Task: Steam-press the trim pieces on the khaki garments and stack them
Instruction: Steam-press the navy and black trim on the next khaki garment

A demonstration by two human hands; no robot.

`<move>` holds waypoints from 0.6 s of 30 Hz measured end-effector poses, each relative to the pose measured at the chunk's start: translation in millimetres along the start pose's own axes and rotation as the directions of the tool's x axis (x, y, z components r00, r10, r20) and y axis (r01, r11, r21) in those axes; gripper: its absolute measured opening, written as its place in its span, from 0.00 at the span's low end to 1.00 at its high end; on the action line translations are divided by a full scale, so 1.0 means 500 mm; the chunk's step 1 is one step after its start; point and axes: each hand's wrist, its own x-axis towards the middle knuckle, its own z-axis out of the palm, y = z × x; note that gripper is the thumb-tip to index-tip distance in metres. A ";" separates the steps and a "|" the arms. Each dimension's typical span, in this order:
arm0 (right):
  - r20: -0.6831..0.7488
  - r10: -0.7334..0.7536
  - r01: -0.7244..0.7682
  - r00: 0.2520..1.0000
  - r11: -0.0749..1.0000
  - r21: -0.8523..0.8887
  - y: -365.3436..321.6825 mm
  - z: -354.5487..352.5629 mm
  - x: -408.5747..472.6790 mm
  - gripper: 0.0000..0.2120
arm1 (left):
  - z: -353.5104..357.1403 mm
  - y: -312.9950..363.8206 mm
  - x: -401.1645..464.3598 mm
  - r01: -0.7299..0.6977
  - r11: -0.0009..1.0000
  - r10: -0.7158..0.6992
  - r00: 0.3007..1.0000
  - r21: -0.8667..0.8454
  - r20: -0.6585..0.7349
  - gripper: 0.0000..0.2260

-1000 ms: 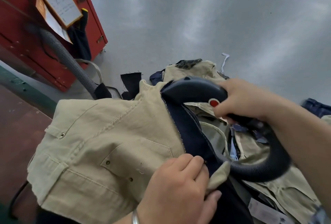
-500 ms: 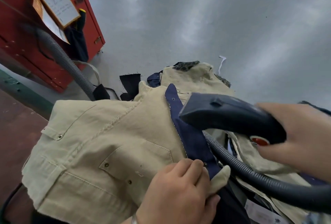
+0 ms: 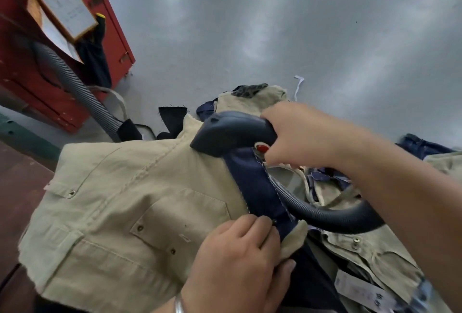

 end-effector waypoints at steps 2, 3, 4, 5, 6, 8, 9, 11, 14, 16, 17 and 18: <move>-0.024 0.019 -0.018 1.000 0.998 0.063 0.003 0.002 0.033 0.05 | 0.000 0.001 0.000 0.004 1.000 -0.004 1.000 -0.011 0.001 0.15; -0.027 0.031 -0.028 0.999 0.995 0.093 0.004 0.002 0.047 0.05 | 0.000 0.001 0.000 0.005 1.000 -0.005 1.000 -0.021 0.001 0.15; -0.028 0.048 -0.044 0.998 0.991 0.123 0.006 0.002 0.058 0.06 | 0.000 0.002 -0.001 0.003 1.000 -0.003 1.000 -0.027 0.003 0.15; -0.030 0.069 -0.064 0.997 0.985 0.159 0.010 -0.001 0.067 0.07 | 0.000 0.002 -0.002 0.000 1.000 0.001 1.000 -0.028 0.006 0.15; -0.036 0.088 -0.079 0.995 0.976 0.201 0.016 -0.005 0.071 0.08 | 0.000 0.002 -0.003 -0.003 1.000 0.004 1.000 -0.027 0.009 0.15; -0.050 0.114 -0.095 0.992 0.953 0.289 0.032 -0.019 0.067 0.09 | 0.000 0.001 -0.004 -0.002 1.000 0.003 1.000 -0.030 0.010 0.16; -0.063 0.117 -0.092 0.991 0.944 0.318 0.042 -0.028 0.058 0.08 | 0.000 0.001 -0.003 0.002 0.999 -0.001 1.000 -0.035 0.008 0.16; -0.098 0.089 -0.052 0.991 0.941 0.334 0.061 -0.045 0.023 0.08 | 0.001 0.001 0.000 0.006 0.999 -0.005 1.000 -0.043 0.003 0.15; -0.130 -0.011 0.042 0.991 0.972 0.231 0.074 -0.061 -0.052 0.08 | 0.005 -0.001 0.004 0.007 0.999 -0.008 1.000 -0.046 -0.012 0.15; -0.086 -0.009 0.020 0.996 0.991 0.131 0.075 -0.061 -0.097 0.09 | 0.007 -0.002 0.006 0.010 0.999 -0.011 0.999 -0.047 -0.031 0.14; -0.046 0.013 -0.008 0.999 0.995 0.099 0.076 -0.055 -0.115 0.10 | 0.008 -0.002 0.006 0.010 0.999 -0.012 0.999 -0.047 -0.039 0.14; -0.003 0.033 -0.033 0.999 0.998 0.062 0.077 -0.046 -0.130 0.10 | 0.009 -0.003 0.006 0.009 0.999 -0.012 0.999 -0.046 -0.047 0.14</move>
